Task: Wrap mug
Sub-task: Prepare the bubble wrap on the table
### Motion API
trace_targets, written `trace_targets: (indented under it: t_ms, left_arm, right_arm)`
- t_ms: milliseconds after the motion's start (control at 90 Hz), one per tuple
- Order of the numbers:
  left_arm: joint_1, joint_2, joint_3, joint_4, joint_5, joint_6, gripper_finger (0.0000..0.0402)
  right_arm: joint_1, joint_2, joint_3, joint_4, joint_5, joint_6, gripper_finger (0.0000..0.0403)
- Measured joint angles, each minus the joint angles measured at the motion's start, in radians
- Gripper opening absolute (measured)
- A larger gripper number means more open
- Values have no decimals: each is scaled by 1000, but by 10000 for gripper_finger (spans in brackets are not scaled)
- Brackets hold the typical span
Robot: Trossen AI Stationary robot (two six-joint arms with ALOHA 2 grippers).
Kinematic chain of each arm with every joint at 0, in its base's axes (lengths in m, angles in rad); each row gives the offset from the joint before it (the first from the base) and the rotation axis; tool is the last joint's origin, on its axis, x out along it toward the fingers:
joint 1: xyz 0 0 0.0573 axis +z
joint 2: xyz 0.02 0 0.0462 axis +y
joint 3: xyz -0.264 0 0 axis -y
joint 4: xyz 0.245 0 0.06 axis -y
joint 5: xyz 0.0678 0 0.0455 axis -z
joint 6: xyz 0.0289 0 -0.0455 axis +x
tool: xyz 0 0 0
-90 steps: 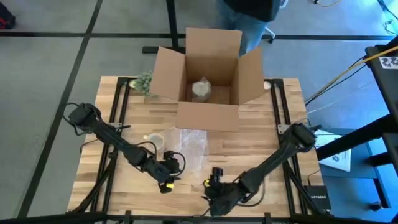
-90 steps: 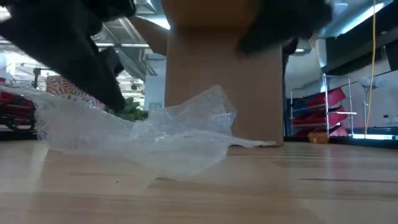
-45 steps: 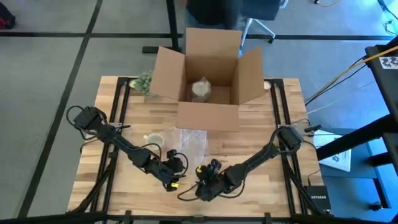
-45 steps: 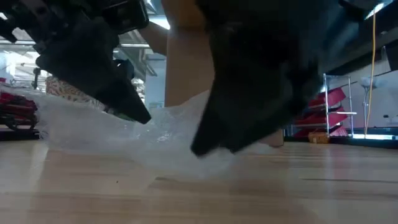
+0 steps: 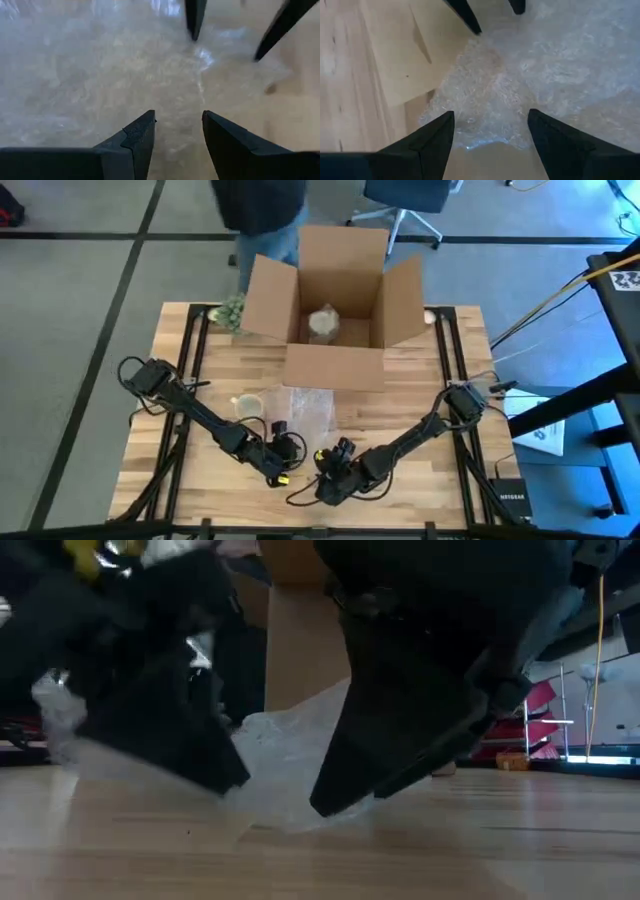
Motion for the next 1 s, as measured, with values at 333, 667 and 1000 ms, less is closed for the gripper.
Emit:
trace_targets:
  t_ms: [333,667,1000]
  left_arm:
    - [1,17,2,-8,-70,-15,47]
    - [-24,-103,31,-63,-68,43,2]
    - [-57,-260,39,-97,-81,63,1]
  right_arm:
    - [0,0,0,-2,-9,-22,241]
    - [-1,-1,0,-42,-56,-25,214]
    - [15,1,89,-296,-162,-55,97]
